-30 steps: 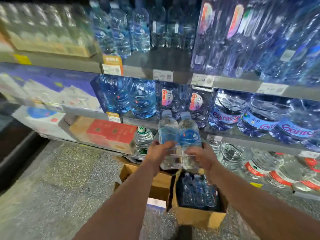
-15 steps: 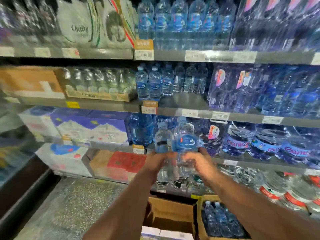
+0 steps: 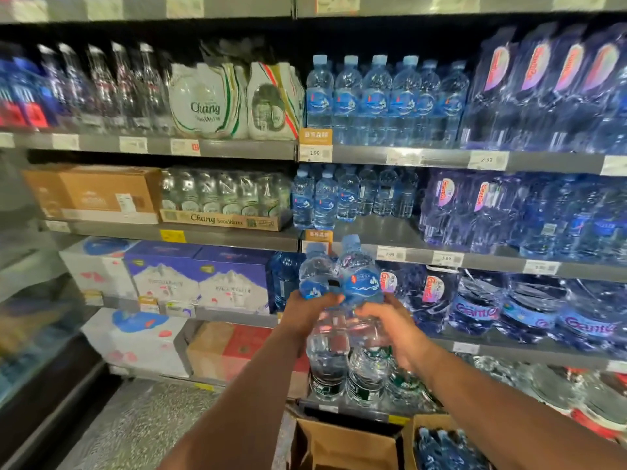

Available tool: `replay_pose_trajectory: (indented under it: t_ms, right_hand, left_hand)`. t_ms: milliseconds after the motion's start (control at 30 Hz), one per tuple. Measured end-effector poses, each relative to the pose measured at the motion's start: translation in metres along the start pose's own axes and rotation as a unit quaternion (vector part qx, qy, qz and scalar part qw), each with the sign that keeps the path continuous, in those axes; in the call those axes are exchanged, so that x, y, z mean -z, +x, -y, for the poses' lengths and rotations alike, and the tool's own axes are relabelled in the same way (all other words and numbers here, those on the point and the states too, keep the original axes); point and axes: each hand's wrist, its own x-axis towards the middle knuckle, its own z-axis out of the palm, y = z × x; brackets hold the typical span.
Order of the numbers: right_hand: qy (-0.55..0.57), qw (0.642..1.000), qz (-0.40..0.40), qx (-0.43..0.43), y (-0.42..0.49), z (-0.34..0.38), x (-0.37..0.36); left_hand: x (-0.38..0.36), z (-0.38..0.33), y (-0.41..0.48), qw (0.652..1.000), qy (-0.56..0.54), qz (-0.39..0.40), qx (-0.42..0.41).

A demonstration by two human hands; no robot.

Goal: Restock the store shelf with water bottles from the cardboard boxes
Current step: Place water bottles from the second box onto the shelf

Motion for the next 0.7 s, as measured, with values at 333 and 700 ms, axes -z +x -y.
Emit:
replay_pose_trajectory:
  t_ms: [333, 700]
  right_hand:
    - [-0.046, 0.999, 0.001, -0.012, 0.045, 0.018, 0.029]
    - [-0.01, 0.999, -0.045, 0.009, 0.143, 0.05, 0.074]
  left_hand:
    - [-0.029, -0.017, 0.055, 0.999, 0.022, 0.021, -0.036]
    - [-0.083, -0.041, 0.143, 0.991, 0.056, -0.05, -0.108]
